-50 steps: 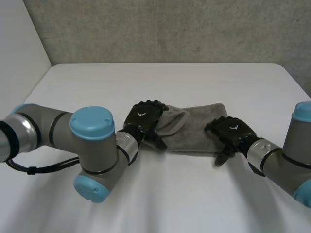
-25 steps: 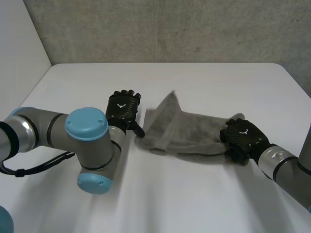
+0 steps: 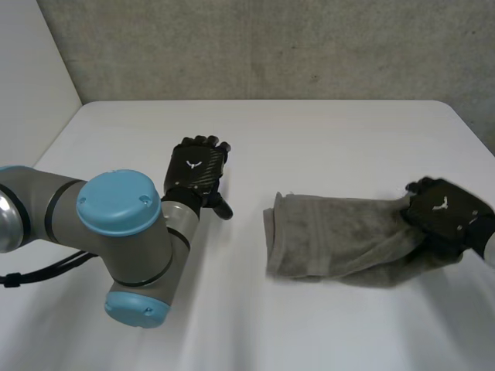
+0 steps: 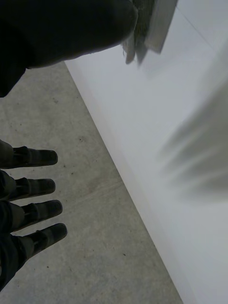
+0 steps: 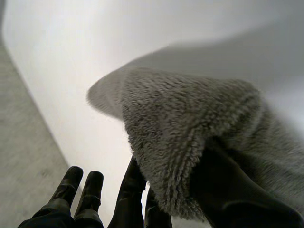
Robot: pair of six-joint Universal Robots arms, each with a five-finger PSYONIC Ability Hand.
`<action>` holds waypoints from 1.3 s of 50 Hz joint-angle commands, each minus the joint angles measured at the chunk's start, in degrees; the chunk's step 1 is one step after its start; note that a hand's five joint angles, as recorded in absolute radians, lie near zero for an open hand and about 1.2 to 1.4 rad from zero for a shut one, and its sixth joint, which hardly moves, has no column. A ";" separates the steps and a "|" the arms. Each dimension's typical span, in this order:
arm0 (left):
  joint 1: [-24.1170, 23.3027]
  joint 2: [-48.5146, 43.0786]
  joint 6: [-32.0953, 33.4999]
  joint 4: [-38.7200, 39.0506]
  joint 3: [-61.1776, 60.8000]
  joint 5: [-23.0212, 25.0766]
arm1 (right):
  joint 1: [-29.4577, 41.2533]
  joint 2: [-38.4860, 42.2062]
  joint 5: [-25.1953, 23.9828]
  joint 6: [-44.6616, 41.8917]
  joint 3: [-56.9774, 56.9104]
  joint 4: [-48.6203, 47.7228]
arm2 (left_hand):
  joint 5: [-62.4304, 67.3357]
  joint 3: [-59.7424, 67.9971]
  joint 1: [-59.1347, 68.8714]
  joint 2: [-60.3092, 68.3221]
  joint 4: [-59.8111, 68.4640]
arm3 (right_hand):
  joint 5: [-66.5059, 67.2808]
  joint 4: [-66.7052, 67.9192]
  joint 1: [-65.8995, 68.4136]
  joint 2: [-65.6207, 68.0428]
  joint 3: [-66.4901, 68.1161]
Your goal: Fold the towel.
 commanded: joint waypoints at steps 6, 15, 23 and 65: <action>0.33 2.14 0.13 -0.25 -1.96 -0.02 | 11.00 -0.68 -6.38 -2.36 -8.73 3.10 | -2.84 -2.20 -6.09 -3.51 -2.68 | -3.07 1.69 2.23 0.89 1.15; 0.33 2.76 0.22 -0.60 -2.75 -0.02 | 23.96 5.56 -4.89 -2.89 -11.20 3.01 | -2.84 -2.20 -6.09 -3.51 -2.68 | -13.17 1.69 -7.87 -9.21 1.15; 0.33 2.93 0.13 -1.74 -3.10 -0.02 | 31.25 11.01 -1.28 -4.21 -13.04 2.92 | -2.84 -2.20 -6.09 -3.51 -2.68 | -22.75 1.69 -17.46 -18.80 1.15; -5.03 1.35 -5.50 -3.68 2.35 5.17 | 9.54 -3.31 -0.49 48.70 1.18 -4.55 | -2.84 -2.20 -6.09 -3.51 -2.68 | -67.75 1.69 -71.28 -72.63 1.15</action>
